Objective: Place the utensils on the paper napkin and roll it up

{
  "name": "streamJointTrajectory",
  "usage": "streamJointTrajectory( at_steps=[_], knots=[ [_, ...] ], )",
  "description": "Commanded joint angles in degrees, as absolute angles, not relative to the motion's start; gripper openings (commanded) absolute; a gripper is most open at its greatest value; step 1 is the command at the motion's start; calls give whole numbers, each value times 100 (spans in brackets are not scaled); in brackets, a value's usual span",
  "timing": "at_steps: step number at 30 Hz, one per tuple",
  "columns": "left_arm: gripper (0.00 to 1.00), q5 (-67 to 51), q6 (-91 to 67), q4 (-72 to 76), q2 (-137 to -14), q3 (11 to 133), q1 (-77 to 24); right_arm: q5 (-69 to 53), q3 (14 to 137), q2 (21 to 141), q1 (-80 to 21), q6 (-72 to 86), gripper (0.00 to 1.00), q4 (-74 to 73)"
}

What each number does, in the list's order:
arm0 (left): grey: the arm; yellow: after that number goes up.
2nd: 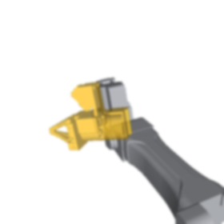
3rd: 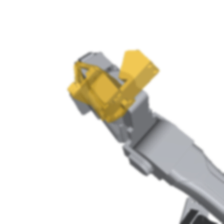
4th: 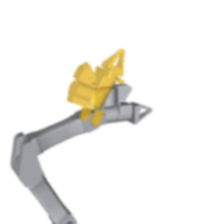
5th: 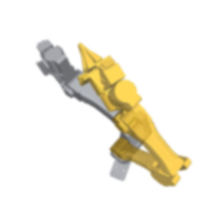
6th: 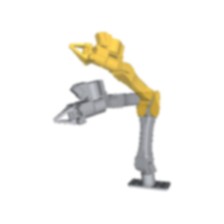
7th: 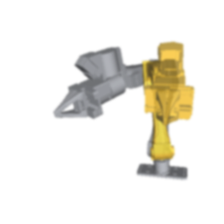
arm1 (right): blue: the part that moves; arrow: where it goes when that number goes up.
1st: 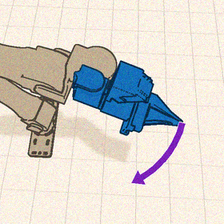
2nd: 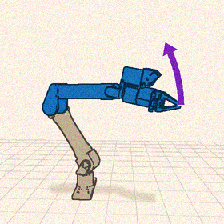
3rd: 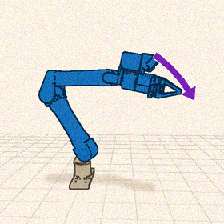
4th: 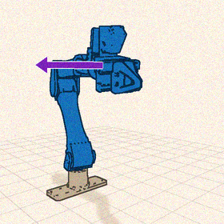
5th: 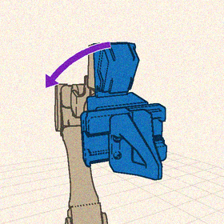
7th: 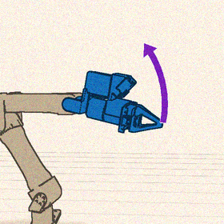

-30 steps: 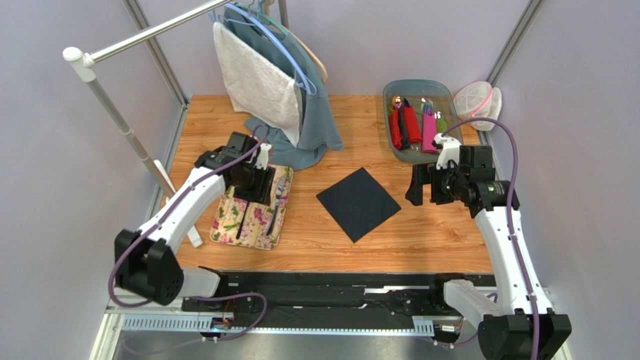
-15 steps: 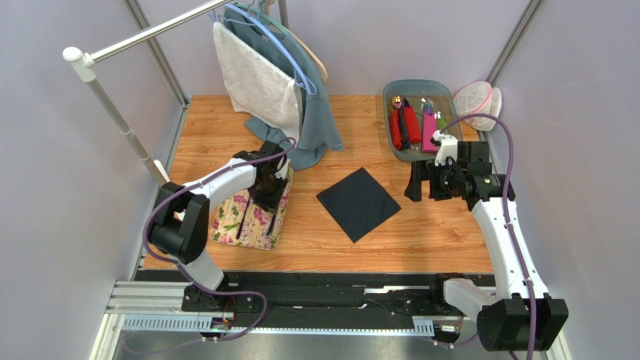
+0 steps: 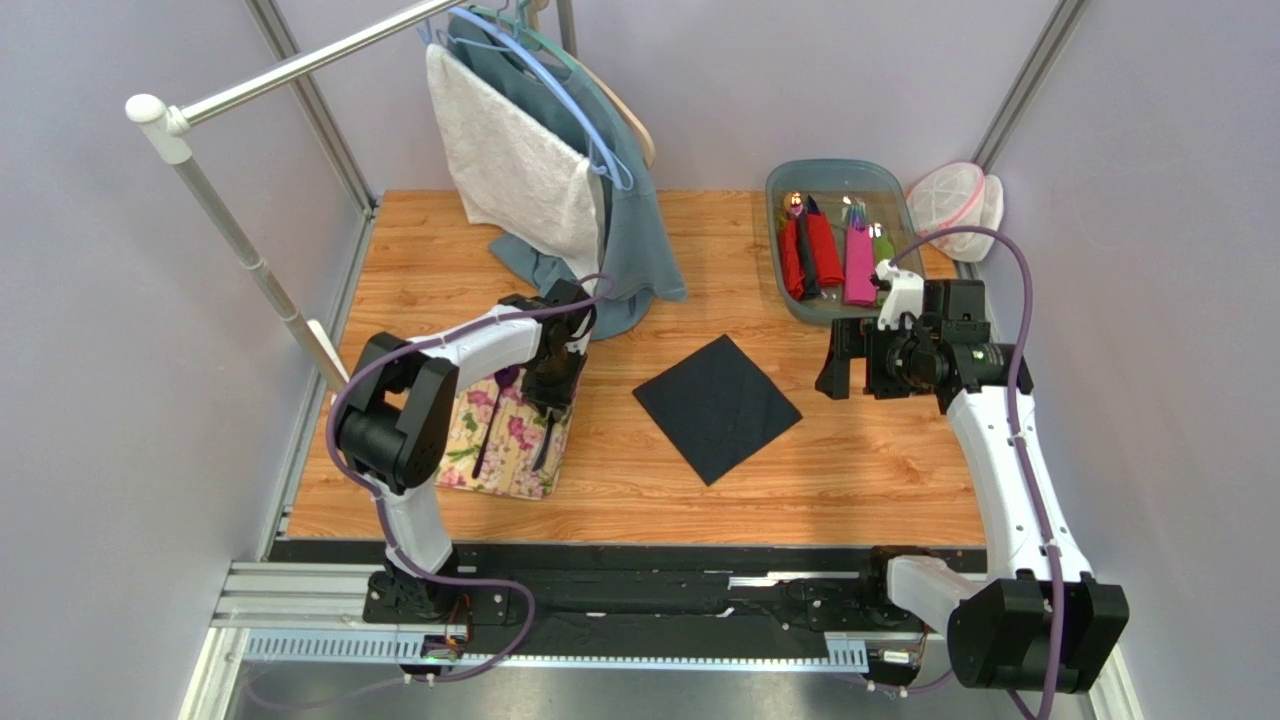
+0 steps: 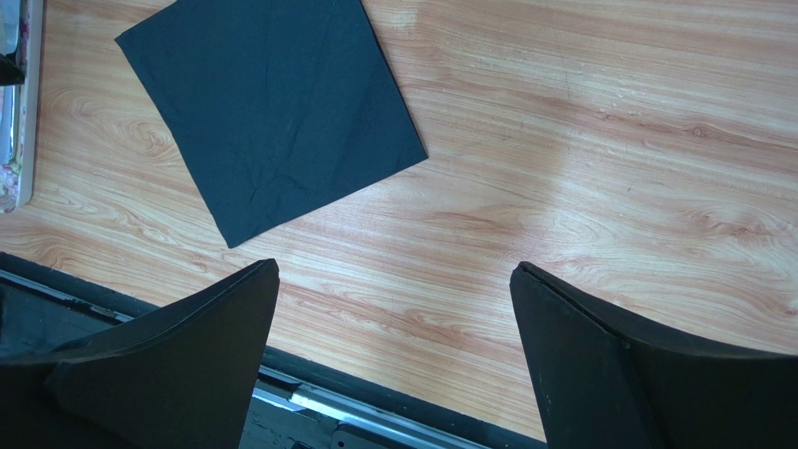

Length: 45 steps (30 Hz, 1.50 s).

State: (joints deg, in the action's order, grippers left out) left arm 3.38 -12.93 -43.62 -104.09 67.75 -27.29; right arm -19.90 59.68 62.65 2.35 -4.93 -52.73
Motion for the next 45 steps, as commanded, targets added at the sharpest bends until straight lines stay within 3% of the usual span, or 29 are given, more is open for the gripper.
streamJointTrajectory(
  at_steps=[1,5,8,31,37,45],
  knots=[
    [33,404,-1459,-4245,-10660,6979,-2742,-2100,6029,6249,316,-589,100,-5203],
    [20,475,-1494,-4236,-10661,6961,-2760,-2109,5994,6240,404,-642,100,-5229],
    [0,501,-1538,-4403,-10775,7127,-2760,-2180,5977,6258,474,-650,100,-5229],
    [0,35,-2399,-5440,-9466,7339,-3154,-2303,5880,6205,554,-615,100,-5229],
    [0,-281,-2742,-5502,-9623,7734,-3717,-2268,5871,6179,554,-545,100,-5229],
    [0,-299,-3392,-5625,-10607,9218,-4491,-2276,5792,6188,554,-422,100,-5177]
  ],
)
